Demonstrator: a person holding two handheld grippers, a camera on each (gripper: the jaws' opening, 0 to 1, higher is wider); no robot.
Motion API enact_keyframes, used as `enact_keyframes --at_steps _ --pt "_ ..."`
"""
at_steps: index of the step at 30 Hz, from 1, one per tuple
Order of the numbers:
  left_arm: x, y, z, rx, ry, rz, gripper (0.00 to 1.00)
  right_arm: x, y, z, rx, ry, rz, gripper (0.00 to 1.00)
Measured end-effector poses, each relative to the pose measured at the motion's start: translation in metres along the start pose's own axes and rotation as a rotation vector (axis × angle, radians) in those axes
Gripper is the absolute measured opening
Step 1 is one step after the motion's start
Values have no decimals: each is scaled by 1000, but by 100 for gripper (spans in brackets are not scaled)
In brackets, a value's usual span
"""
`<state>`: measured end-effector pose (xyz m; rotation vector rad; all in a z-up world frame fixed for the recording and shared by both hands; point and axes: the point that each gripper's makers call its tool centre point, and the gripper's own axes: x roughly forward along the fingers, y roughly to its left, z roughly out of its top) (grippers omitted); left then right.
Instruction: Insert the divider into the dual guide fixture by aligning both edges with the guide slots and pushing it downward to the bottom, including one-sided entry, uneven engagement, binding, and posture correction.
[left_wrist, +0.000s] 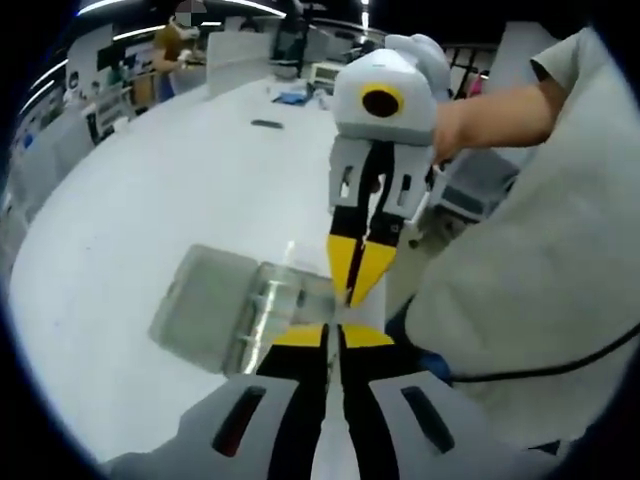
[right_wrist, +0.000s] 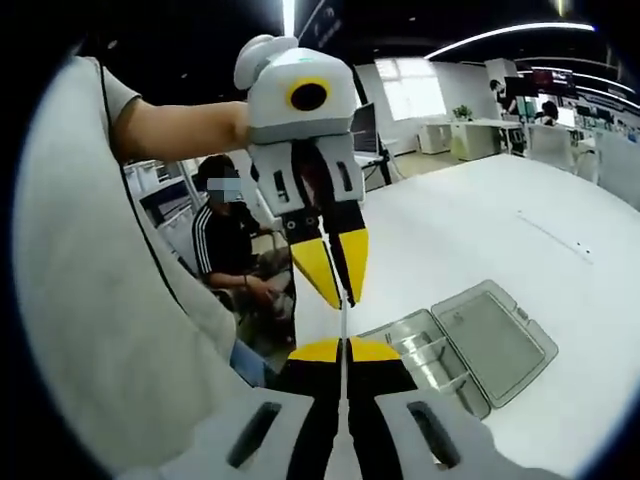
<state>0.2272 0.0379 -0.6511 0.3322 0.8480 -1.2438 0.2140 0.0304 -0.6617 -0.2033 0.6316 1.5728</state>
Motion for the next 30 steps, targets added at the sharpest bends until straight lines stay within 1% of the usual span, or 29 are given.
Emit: enact_keyframes --at_steps 5,8,11,14,15,16,18,19,26,30 --pt "0 0 -1 -2 4 -13 0 0 -1 0 -21 -2 5 0" --pt "-1 0 0 -3 3 -15 0 -1 -2 0 -18 -6 7 0" --pt "0 -1 0 5 20 -15 0 0 -3 0 -37 3 6 0" --pt "-1 -2 -1 9 30 -22 0 1 -2 0 -40 -2 14 0" --pt "-1 -2 -1 7 33 -23 0 1 -2 0 -38 -4 15 0" --pt "-2 -5 -3 -6 45 -39 0 3 -2 -1 -35 -1 20 0" --pt "-1 -5 -3 -12 58 -39 0 5 -1 -2 -37 2 26 0" --pt "-2 -5 -3 1 63 -38 0 6 -1 -3 -38 4 26 0" --pt "-1 -4 -3 18 97 -39 0 8 -3 -4 -19 9 37 0" --pt "0 -4 -4 45 125 -38 0 10 -3 -5 -33 24 35 0"
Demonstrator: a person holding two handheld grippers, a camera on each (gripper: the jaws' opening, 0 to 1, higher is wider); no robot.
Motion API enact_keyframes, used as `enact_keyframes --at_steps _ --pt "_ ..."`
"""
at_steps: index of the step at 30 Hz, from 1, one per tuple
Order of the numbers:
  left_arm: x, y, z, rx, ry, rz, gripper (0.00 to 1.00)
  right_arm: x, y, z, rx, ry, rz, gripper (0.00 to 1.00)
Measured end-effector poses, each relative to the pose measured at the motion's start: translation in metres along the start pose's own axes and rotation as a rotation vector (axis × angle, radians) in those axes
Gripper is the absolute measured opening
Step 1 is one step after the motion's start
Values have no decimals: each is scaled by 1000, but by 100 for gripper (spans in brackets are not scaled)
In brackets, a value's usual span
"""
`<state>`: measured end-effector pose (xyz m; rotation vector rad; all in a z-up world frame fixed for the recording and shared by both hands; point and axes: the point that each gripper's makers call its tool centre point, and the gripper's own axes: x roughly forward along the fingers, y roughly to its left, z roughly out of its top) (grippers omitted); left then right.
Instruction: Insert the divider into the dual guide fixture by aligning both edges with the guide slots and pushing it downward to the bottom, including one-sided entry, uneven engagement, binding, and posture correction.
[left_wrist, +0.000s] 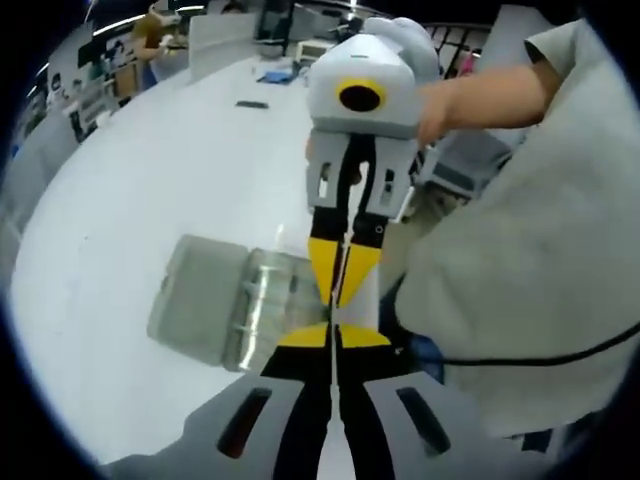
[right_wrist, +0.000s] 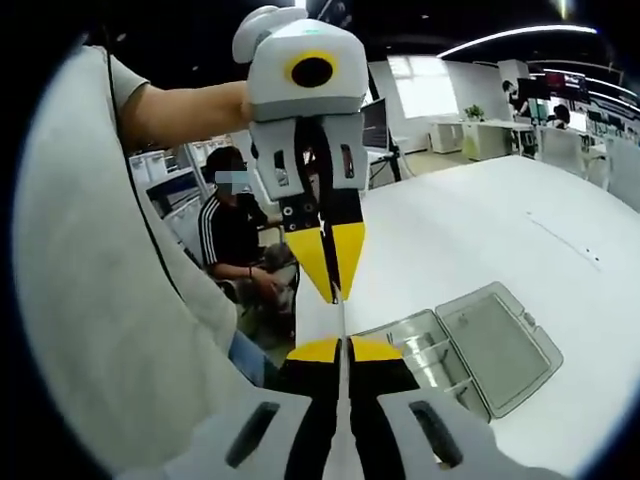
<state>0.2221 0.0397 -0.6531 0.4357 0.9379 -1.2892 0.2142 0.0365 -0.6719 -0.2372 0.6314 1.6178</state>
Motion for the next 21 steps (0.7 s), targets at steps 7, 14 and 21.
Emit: enact_keyframes --at_steps 7,14,21 --pt "0 1 0 32 39 5 0 1 -4 0 42 6 -5 0" --pt "4 2 -1 65 80 7 0 2 -6 -5 47 33 -10 0" --pt "3 7 -4 63 116 21 0 2 -9 -9 46 50 -26 2"
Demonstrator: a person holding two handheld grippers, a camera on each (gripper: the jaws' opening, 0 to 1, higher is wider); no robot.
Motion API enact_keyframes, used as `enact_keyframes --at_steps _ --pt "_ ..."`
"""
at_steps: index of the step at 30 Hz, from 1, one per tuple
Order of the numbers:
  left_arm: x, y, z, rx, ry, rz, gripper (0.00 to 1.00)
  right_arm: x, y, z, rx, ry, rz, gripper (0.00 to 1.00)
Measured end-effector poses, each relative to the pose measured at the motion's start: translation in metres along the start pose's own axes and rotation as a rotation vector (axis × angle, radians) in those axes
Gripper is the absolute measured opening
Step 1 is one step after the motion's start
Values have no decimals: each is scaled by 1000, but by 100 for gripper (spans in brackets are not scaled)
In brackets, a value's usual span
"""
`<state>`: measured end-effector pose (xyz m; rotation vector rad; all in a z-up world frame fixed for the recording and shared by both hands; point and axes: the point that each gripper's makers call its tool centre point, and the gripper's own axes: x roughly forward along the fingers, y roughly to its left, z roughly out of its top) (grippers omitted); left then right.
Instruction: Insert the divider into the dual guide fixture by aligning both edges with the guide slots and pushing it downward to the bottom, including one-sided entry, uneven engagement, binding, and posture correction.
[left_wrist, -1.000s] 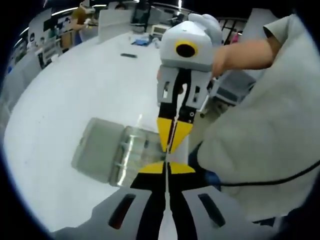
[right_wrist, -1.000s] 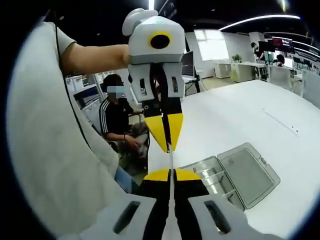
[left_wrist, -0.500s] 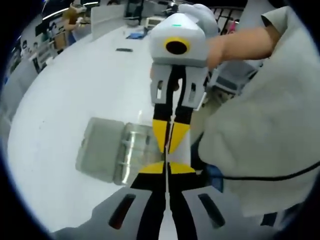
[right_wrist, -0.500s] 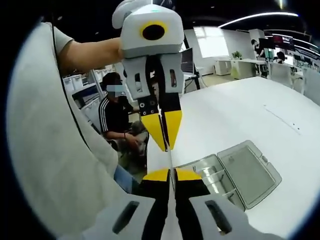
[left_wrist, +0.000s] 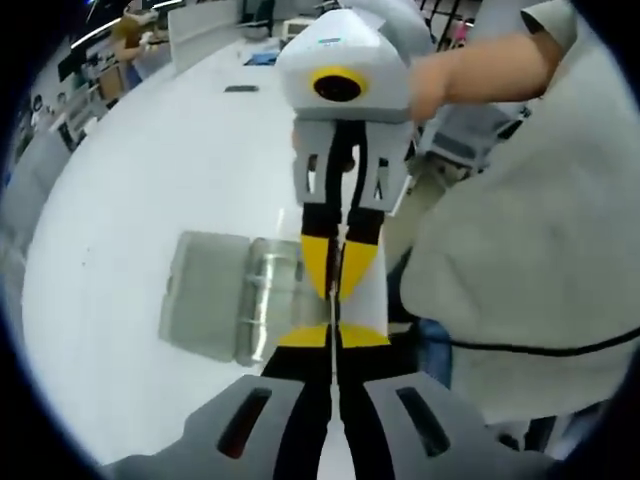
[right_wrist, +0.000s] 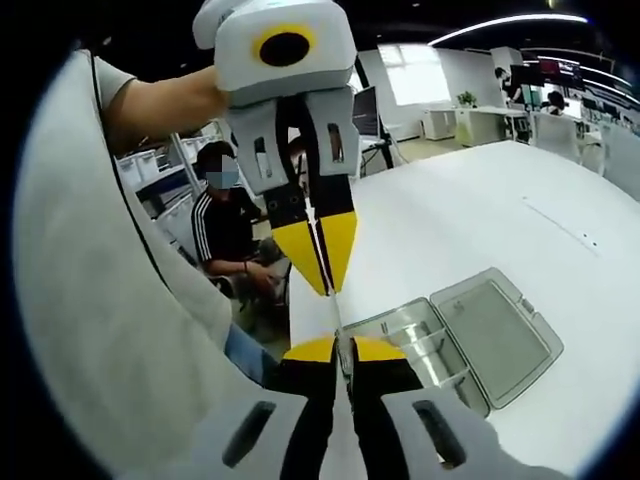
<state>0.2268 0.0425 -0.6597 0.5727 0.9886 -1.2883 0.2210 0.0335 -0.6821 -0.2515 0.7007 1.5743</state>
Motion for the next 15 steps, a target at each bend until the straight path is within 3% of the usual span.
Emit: enact_keyframes --at_steps 15 --pt "1 5 -9 28 74 41 0 -1 -6 -2 -5 11 -42 12"
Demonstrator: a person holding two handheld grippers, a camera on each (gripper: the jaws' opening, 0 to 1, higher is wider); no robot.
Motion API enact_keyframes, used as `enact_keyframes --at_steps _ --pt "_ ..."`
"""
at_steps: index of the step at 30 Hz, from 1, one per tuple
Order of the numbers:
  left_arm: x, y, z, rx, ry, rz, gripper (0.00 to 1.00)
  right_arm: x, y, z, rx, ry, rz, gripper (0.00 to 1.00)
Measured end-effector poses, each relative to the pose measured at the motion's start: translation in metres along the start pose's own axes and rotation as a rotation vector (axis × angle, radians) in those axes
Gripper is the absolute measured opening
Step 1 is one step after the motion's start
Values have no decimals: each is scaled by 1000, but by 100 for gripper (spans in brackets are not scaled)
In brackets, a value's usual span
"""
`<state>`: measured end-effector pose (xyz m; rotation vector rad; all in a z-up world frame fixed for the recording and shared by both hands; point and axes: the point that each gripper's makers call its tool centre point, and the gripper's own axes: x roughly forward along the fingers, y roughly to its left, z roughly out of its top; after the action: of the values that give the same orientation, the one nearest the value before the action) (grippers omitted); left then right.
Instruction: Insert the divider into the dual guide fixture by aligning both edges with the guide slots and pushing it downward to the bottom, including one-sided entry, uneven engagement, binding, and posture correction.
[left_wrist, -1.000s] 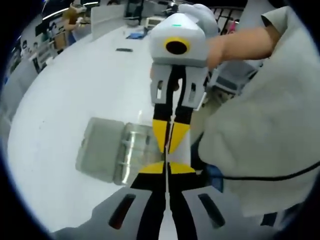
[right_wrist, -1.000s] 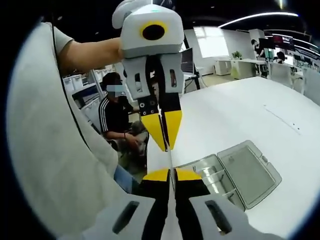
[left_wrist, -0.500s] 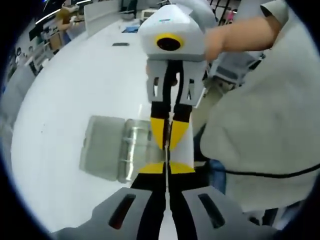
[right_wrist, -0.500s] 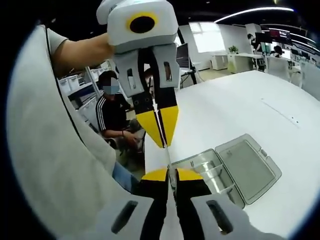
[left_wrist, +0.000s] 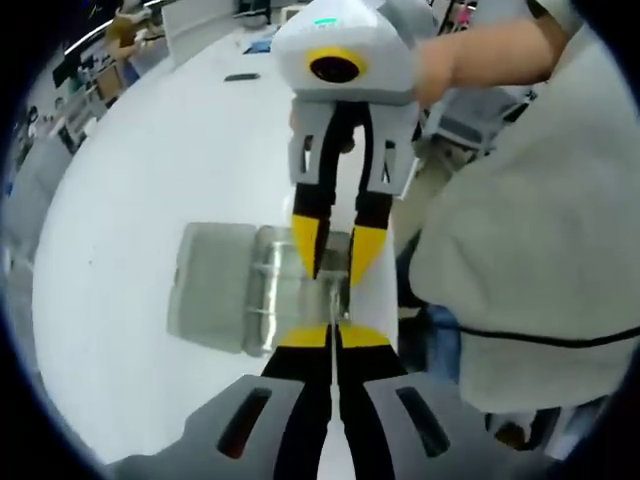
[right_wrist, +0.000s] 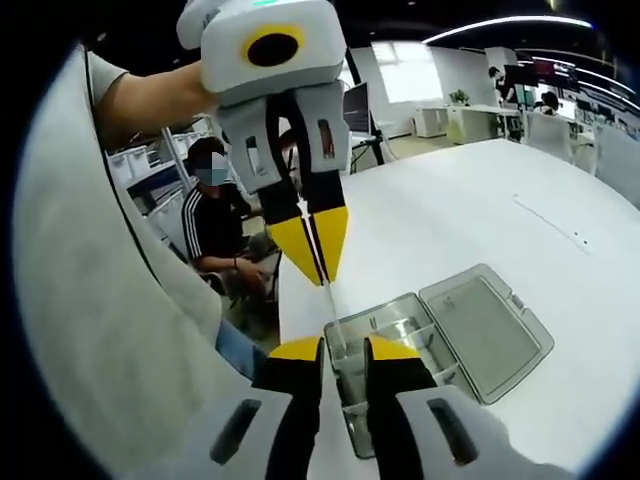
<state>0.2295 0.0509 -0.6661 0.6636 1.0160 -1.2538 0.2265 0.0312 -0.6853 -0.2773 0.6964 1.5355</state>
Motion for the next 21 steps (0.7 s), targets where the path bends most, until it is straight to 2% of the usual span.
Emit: enact_keyframes --at_steps 7,14,21 --pt "4 0 -6 17 46 16 0 0 -1 -5 -4 20 -20 18" --pt "7 9 -15 18 109 42 0 -2 -3 -8 -3 30 -44 24" --pt "11 12 -18 25 155 50 0 -5 -2 -13 0 37 -55 26"
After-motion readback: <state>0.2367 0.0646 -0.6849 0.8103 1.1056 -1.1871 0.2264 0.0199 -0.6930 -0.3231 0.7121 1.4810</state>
